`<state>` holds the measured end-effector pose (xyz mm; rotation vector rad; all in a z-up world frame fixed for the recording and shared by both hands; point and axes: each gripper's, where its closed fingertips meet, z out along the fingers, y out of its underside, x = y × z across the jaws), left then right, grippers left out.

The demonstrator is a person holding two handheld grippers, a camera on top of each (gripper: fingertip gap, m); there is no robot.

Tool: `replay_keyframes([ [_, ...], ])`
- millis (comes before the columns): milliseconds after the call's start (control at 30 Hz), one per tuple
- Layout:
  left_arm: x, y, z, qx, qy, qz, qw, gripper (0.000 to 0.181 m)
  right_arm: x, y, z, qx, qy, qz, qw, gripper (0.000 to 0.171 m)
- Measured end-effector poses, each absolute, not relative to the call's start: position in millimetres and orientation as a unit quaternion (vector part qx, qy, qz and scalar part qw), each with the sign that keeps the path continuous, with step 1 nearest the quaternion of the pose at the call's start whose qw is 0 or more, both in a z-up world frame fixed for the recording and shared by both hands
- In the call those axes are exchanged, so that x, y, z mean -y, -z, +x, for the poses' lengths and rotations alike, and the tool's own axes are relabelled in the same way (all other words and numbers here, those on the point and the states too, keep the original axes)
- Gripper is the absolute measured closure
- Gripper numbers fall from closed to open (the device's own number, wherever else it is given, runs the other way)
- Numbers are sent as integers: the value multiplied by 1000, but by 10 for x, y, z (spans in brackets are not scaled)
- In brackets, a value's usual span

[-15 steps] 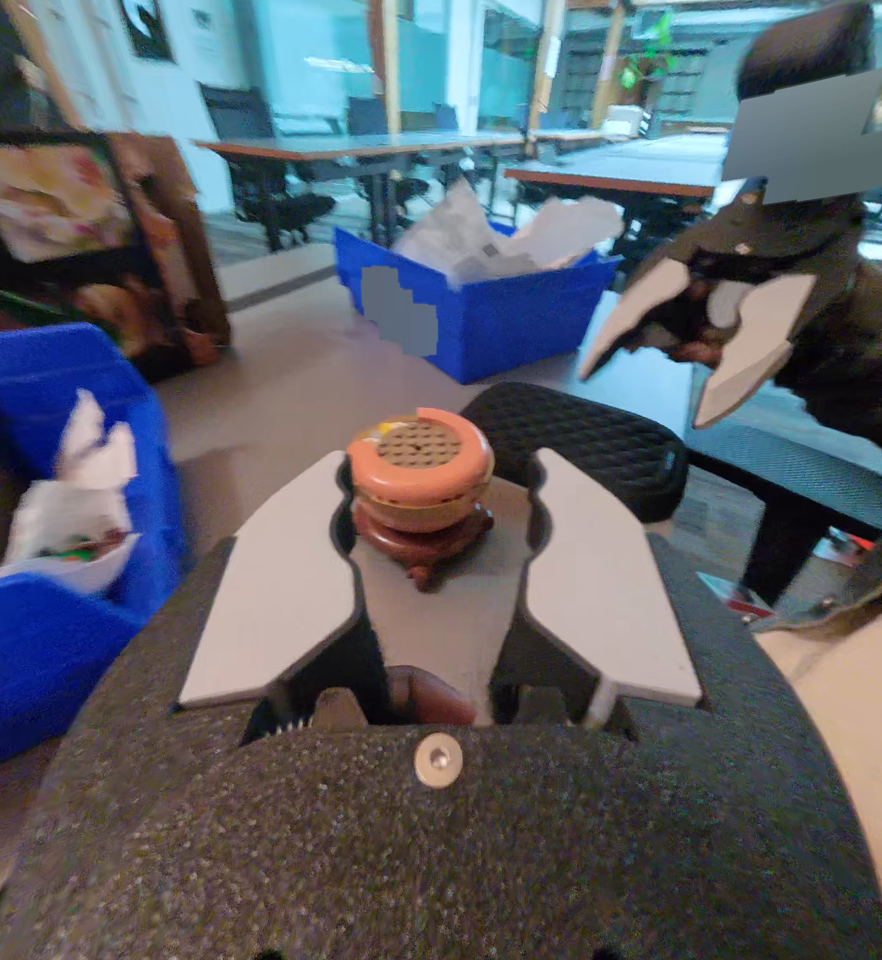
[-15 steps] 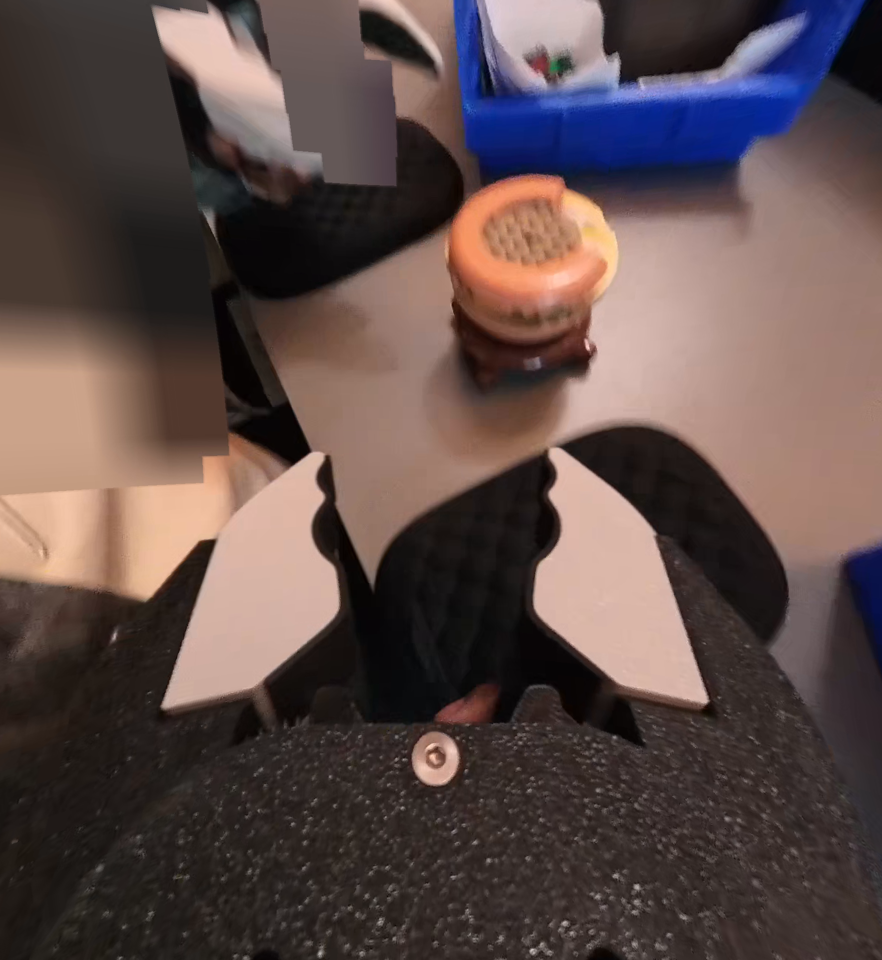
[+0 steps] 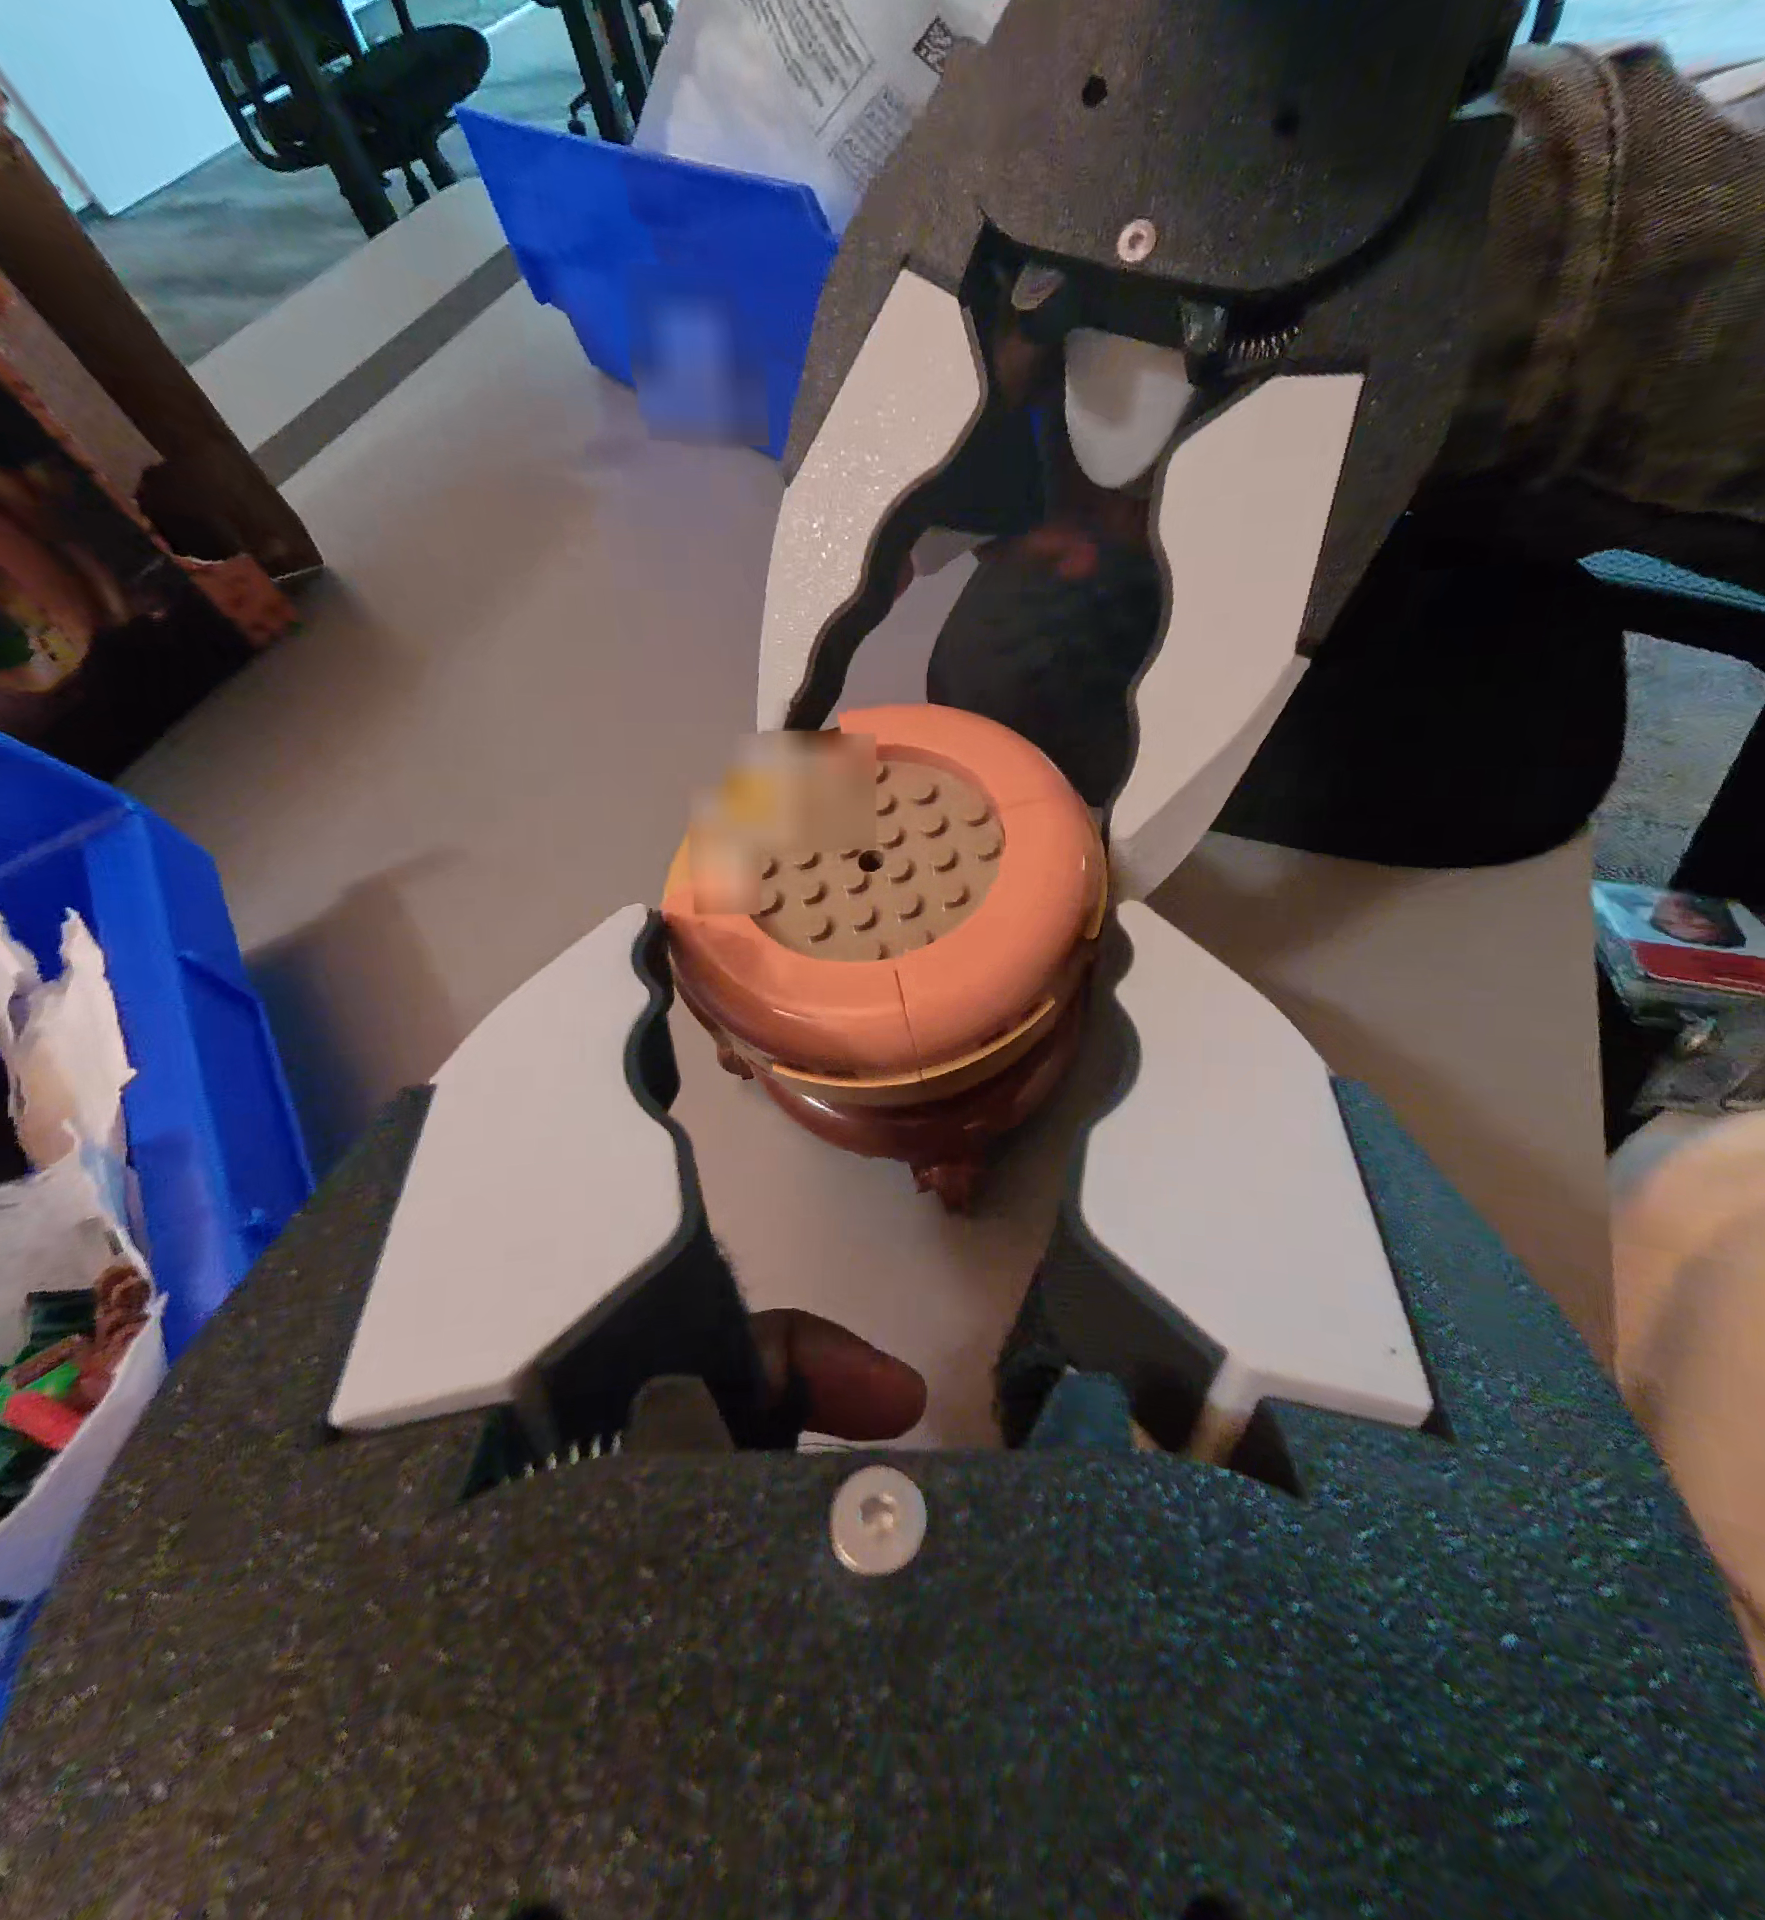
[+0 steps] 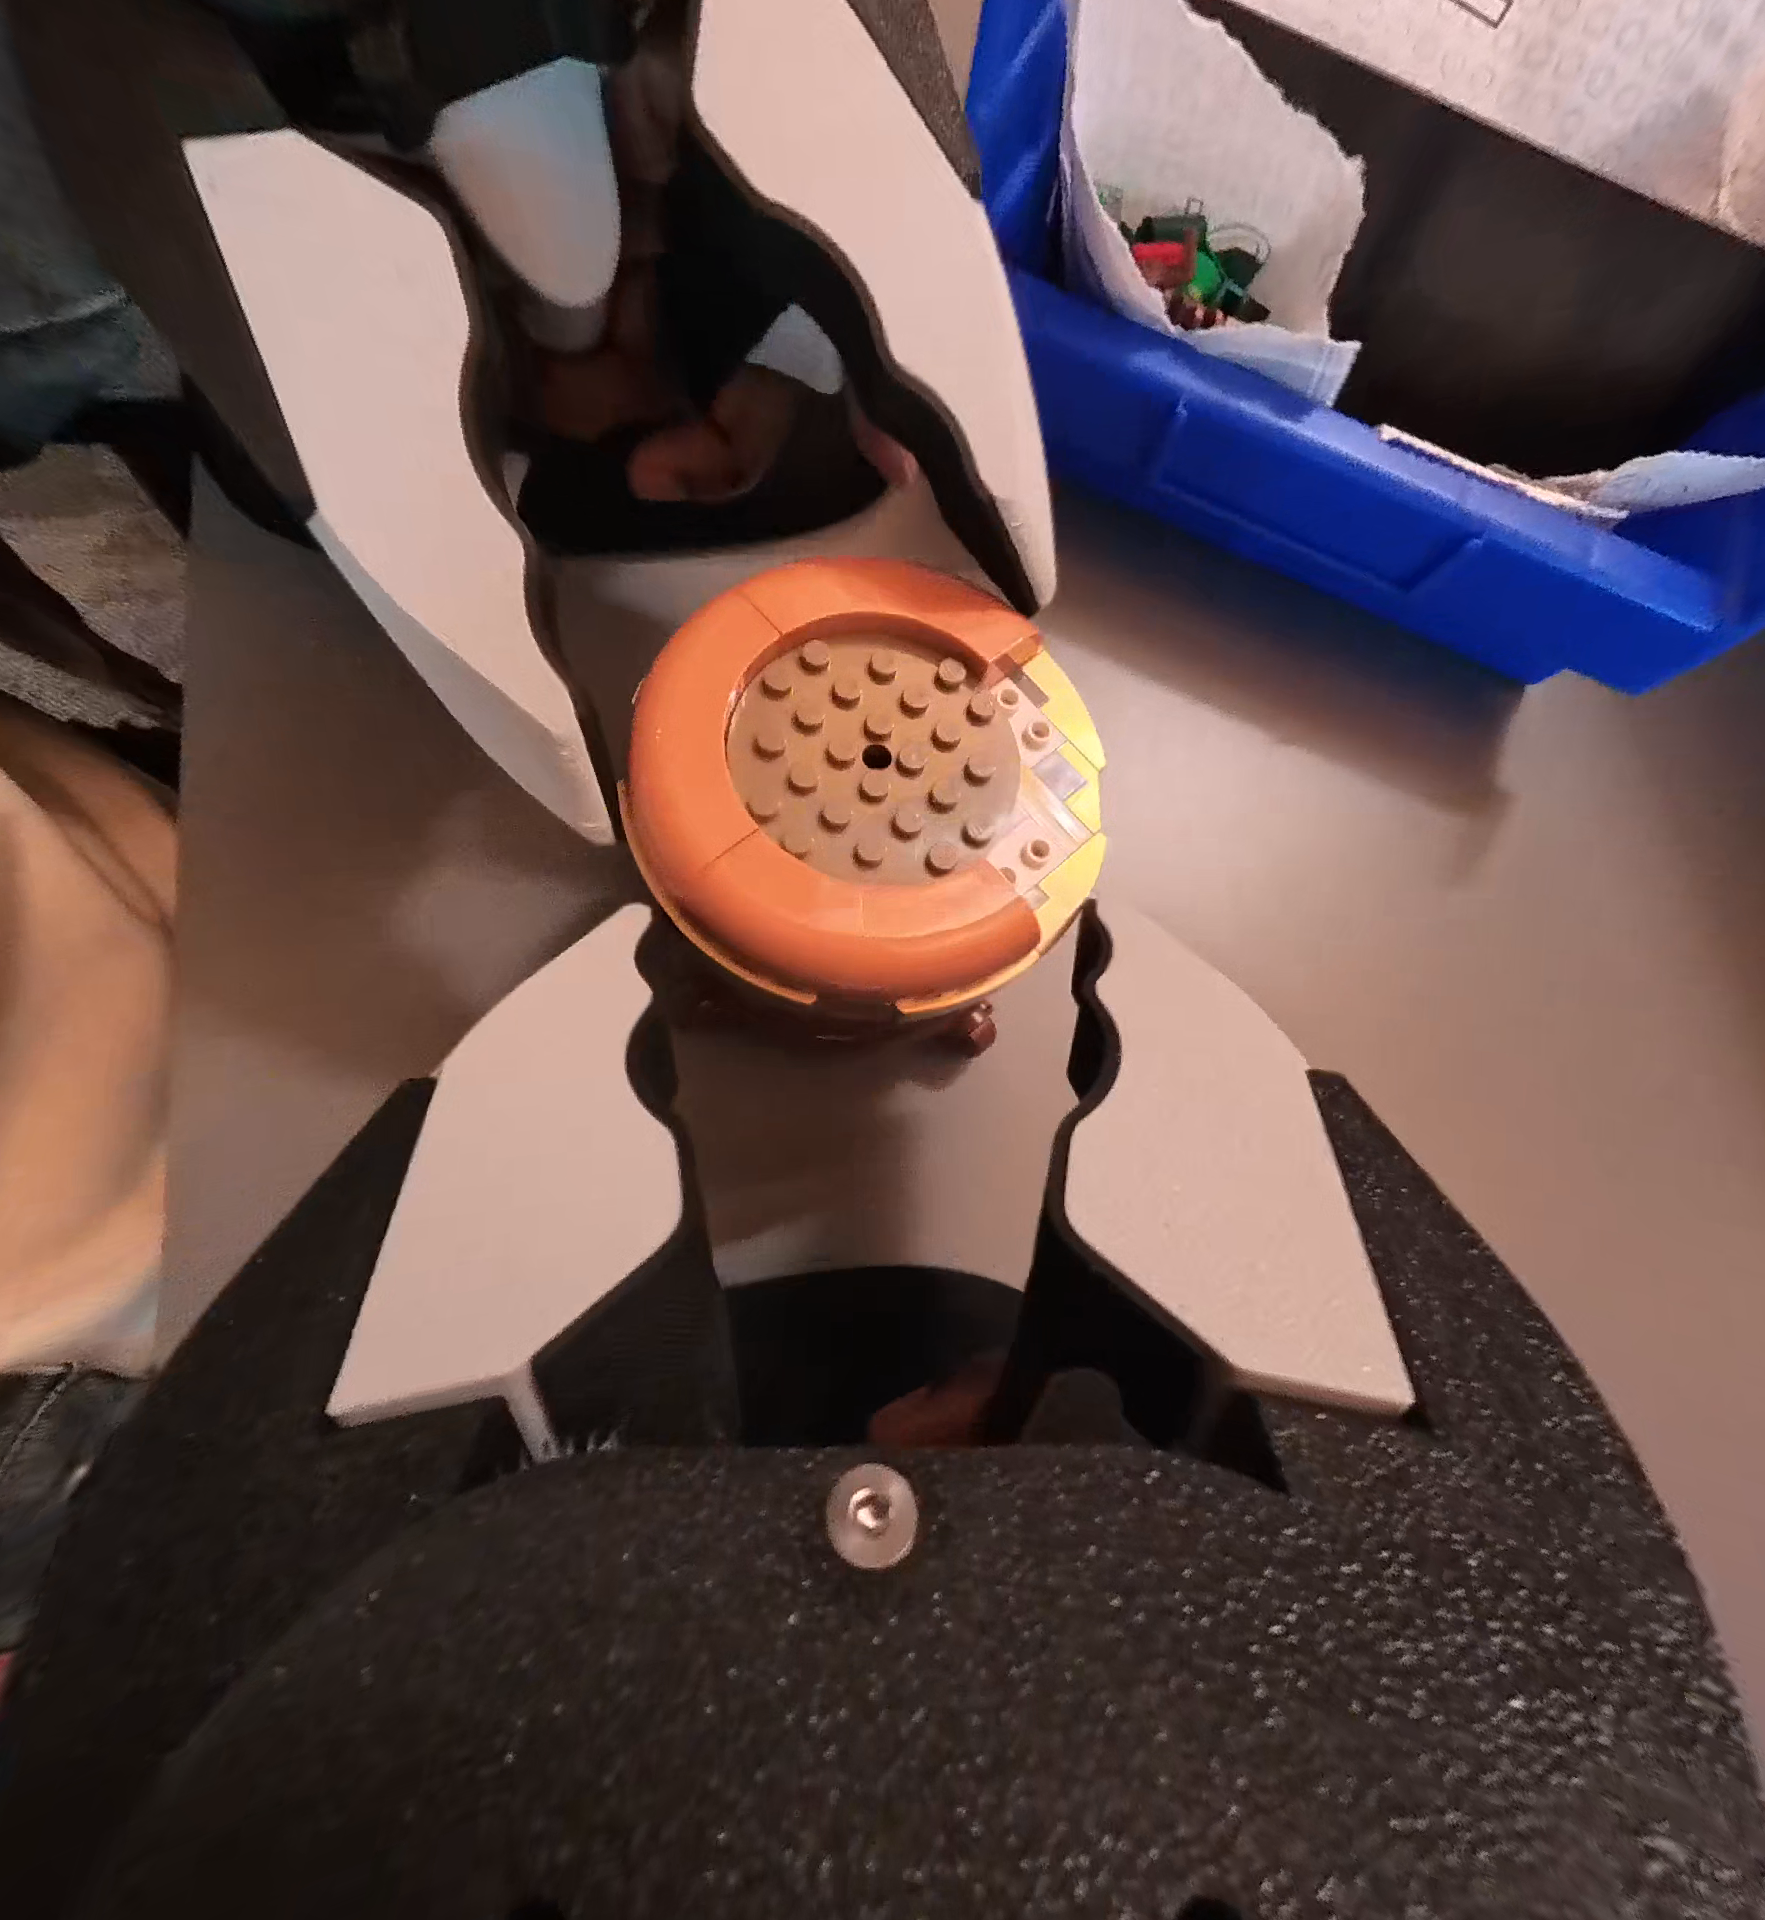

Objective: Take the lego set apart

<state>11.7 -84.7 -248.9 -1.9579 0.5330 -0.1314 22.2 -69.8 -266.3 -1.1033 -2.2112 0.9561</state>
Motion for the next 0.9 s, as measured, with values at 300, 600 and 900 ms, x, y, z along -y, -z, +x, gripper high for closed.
replay_keyframes([
  [300,958,2159,137,-240,120,-802,534,159,812,2628,272,799,-357,-414,250,96],
  [600,831,2423,91,-204,110,-837,495,181,812,2525,300,820,-369,-371,232,114],
  [900,830,2428,103,-192,122,-837,497,181,848,2481,290,807,-388,-365,254,118],
])
